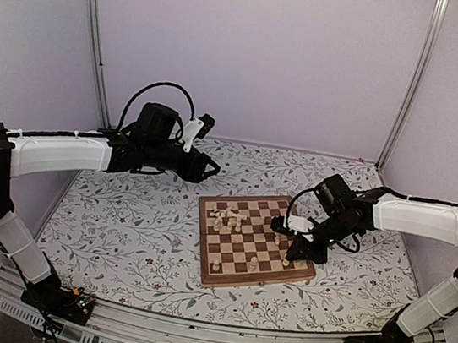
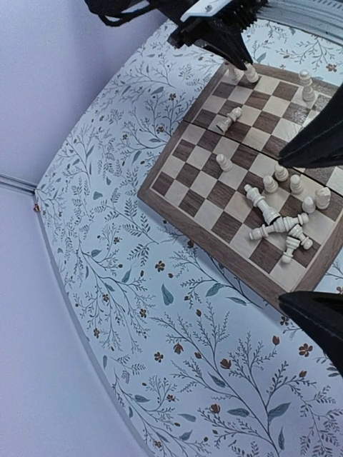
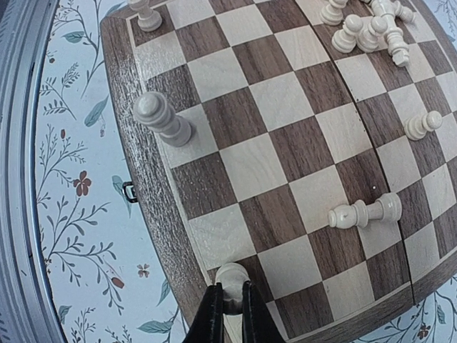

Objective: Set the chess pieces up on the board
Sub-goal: Place the chess piece on the chessboard.

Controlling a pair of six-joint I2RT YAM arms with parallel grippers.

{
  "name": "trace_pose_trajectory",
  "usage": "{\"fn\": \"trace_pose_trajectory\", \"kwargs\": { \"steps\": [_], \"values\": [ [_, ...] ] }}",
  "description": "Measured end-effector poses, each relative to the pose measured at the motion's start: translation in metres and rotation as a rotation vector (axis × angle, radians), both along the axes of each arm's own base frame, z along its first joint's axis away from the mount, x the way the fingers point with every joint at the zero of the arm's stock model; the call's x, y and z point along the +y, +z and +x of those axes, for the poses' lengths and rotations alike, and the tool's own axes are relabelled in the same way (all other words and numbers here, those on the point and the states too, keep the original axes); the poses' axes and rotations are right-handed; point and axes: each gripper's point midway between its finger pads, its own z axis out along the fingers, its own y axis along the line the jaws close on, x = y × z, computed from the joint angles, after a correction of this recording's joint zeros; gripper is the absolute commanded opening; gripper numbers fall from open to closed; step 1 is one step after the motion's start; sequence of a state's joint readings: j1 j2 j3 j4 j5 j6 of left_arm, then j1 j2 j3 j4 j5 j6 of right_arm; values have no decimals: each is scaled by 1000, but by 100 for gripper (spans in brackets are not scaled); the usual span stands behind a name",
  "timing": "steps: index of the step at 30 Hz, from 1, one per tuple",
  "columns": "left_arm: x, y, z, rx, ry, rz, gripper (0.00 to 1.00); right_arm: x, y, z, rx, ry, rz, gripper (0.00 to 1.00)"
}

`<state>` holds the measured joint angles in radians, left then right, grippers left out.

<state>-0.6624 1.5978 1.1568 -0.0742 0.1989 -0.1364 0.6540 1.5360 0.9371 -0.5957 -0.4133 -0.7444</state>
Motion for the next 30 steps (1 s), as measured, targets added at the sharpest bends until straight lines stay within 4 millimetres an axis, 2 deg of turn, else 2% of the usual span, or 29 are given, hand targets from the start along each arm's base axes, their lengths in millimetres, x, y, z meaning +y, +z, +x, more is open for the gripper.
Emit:
{"fn": "trace_pose_trajectory", "kwargs": {
  "steps": [12,16,21,24,30],
  "values": [
    [0,-2,0,6,-1,2,61,-3,-7,-1,11,0,-26,7],
    [0,-5,0,12,-1,8,61,-4,-7,-1,12,0,-28,24],
    [-1,-5,0,16,-7,7,61,-5,-7,-3,23,2,-38,36],
    [-2,-7,0,24,-13,8,61,-1,4,2,8,3,-25,37],
    [-3,-6,-2,27,-22,4,61,14,42,31,-88,-2,46,36]
  ]
}}
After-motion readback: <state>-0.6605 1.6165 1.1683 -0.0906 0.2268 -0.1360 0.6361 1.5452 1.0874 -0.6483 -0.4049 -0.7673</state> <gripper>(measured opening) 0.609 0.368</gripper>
